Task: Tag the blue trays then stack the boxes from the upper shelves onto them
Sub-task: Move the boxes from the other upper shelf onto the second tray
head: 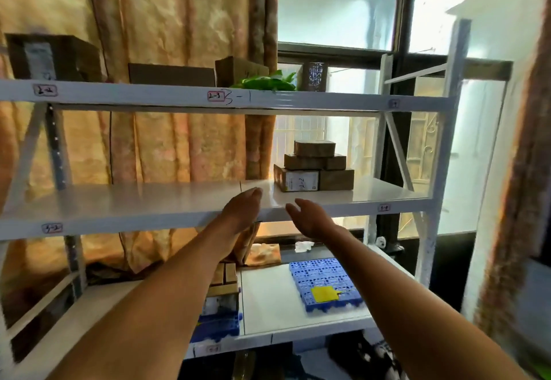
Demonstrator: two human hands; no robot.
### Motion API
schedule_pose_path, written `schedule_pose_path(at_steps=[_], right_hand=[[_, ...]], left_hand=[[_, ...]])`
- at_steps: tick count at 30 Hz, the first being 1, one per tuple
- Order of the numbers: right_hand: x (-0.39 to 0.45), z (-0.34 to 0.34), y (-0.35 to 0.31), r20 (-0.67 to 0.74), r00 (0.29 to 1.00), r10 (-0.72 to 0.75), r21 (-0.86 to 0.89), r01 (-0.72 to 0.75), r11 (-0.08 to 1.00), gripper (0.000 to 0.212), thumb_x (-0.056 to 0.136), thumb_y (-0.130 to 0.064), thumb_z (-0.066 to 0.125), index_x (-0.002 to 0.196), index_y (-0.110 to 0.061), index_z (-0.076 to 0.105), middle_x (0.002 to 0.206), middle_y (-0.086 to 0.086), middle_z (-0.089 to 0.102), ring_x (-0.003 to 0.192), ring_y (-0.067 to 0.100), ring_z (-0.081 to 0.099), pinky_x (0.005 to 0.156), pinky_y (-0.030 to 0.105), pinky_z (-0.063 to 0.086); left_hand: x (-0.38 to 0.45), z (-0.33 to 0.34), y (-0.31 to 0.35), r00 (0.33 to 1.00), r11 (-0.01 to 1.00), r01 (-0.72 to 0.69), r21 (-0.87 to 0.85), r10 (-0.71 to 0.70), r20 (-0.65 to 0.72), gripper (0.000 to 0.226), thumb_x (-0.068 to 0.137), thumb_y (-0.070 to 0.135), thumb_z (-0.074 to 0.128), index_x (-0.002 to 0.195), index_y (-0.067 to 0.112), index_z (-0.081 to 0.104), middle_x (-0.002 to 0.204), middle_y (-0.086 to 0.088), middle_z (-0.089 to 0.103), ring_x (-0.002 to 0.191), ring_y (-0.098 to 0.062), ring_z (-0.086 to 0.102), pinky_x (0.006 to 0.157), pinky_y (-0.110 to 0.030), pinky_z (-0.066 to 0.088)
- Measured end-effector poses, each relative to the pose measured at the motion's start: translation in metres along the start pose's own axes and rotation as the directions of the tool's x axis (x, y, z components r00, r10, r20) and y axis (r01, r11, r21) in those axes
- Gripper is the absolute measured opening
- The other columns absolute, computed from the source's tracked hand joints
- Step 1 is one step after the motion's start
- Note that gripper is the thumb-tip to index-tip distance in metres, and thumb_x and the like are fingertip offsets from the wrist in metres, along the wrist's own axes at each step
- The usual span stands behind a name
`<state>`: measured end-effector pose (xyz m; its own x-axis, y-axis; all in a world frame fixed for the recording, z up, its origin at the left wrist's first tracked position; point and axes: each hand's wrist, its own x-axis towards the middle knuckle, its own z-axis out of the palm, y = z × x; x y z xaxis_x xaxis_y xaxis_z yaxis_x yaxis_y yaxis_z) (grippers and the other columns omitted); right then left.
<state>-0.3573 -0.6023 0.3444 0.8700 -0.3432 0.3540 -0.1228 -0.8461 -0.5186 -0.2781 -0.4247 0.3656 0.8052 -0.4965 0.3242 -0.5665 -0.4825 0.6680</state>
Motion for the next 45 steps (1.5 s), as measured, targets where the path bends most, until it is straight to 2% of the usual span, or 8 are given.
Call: schedule_pose_path(at_steps=[13, 16, 21, 29, 32, 37, 40, 45], right_hand=[[0.213, -0.070, 0.144, -0.417, 0.908, -0.038, -0.037, 0.025, 0.999, 0.064, 0.099, -0.049, 0.055, 0.154, -0.025, 0.034, 0.160, 0.007, 0.041, 0.150, 0.030, 0.034, 0.117, 0.047, 0.035], [0.276, -0.092, 0.158, -0.376, 0.917, -0.136, -0.166, 0.078, 0.983, 0.090, 0.094, -0.058, 0.063, 0.164, -0.029, 0.015, 0.173, 0.005, 0.014, 0.160, 0.028, 0.009, 0.125, 0.050, 0.019], [0.358, -0.113, 0.165, -0.098, 0.980, -0.174, -0.188, 0.154, 0.970, 0.099, 0.084, -0.066, 0.071, 0.162, -0.037, 0.020, 0.172, 0.004, 0.017, 0.159, 0.036, 0.004, 0.125, 0.061, 0.009], [0.391, -0.122, 0.171, 0.138, 0.969, -0.203, -0.118, 0.220, 0.968, 0.095, 0.070, -0.060, 0.079, 0.152, -0.033, 0.042, 0.145, 0.004, 0.043, 0.130, 0.030, 0.049, 0.106, 0.046, 0.052], [0.386, -0.129, 0.171, 0.047, 0.954, -0.297, -0.114, 0.301, 0.947, 0.096, 0.066, -0.062, 0.083, 0.148, -0.032, 0.044, 0.137, 0.000, 0.041, 0.123, 0.027, 0.050, 0.102, 0.042, 0.055], [0.359, -0.144, 0.162, -0.256, 0.864, -0.433, -0.173, 0.400, 0.900, 0.097, 0.060, -0.071, 0.084, 0.138, -0.025, 0.049, 0.134, 0.003, 0.046, 0.119, 0.022, 0.048, 0.096, 0.040, 0.055], [0.330, -0.142, 0.156, -0.419, 0.858, -0.298, 0.017, 0.335, 0.942, 0.089, 0.054, -0.067, 0.087, 0.121, -0.023, 0.049, 0.117, 0.001, 0.054, 0.105, 0.019, 0.056, 0.083, 0.042, 0.060], [0.257, -0.115, 0.150, -0.325, 0.941, -0.100, 0.309, 0.205, 0.929, 0.093, 0.057, -0.082, 0.075, 0.125, -0.032, 0.036, 0.111, -0.003, 0.062, 0.093, 0.020, 0.067, 0.077, 0.048, 0.064]], left_hand=[[0.259, 0.085, 0.012, 0.989, 0.967, -0.015, -0.254, -0.023, -0.147, 0.063, 0.099, 0.062, 0.042, 0.144, 0.019, 0.052, 0.146, -0.010, 0.056, 0.133, -0.030, 0.052, 0.102, -0.035, 0.039], [0.317, 0.079, 0.004, 0.985, 0.983, -0.063, -0.175, 0.033, -0.169, 0.084, 0.088, 0.069, 0.056, 0.155, 0.023, 0.037, 0.160, -0.005, 0.041, 0.142, -0.028, 0.044, 0.104, -0.034, 0.036], [0.369, 0.083, -0.009, 0.997, 0.998, -0.065, 0.026, 0.064, 0.043, 0.128, 0.048, 0.089, 0.063, 0.155, 0.026, 0.033, 0.160, -0.002, 0.040, 0.138, -0.027, 0.047, 0.103, -0.036, 0.045], [0.395, 0.100, -0.012, 0.998, 0.995, -0.045, -0.087, 0.049, 0.041, 0.101, 0.065, 0.036, 0.092, 0.149, 0.018, 0.038, 0.131, -0.001, 0.058, 0.105, -0.014, 0.059, 0.070, -0.016, 0.053], [0.382, 0.102, -0.003, 0.992, 0.981, -0.098, -0.169, 0.083, -0.096, 0.099, 0.059, 0.044, 0.095, 0.142, 0.018, 0.046, 0.120, 0.003, 0.064, 0.097, -0.007, 0.062, 0.067, -0.008, 0.049], [0.345, 0.098, 0.016, 0.898, 0.932, -0.270, -0.241, 0.154, -0.412, 0.086, 0.059, 0.054, 0.092, 0.125, 0.023, 0.046, 0.125, 0.002, 0.066, 0.111, -0.017, 0.066, 0.090, -0.037, 0.058], [0.307, 0.105, 0.029, 0.818, 0.937, -0.218, -0.274, 0.022, -0.575, 0.090, 0.059, 0.048, 0.091, 0.122, 0.034, 0.029, 0.130, -0.001, 0.060, 0.109, -0.023, 0.064, 0.078, -0.034, 0.057], [0.238, 0.155, 0.056, 0.744, 0.831, -0.350, -0.432, -0.033, -0.667, 0.102, 0.062, 0.022, 0.091, 0.140, 0.037, 0.026, 0.143, -0.008, 0.050, 0.127, -0.027, 0.056, 0.096, -0.049, 0.057]])
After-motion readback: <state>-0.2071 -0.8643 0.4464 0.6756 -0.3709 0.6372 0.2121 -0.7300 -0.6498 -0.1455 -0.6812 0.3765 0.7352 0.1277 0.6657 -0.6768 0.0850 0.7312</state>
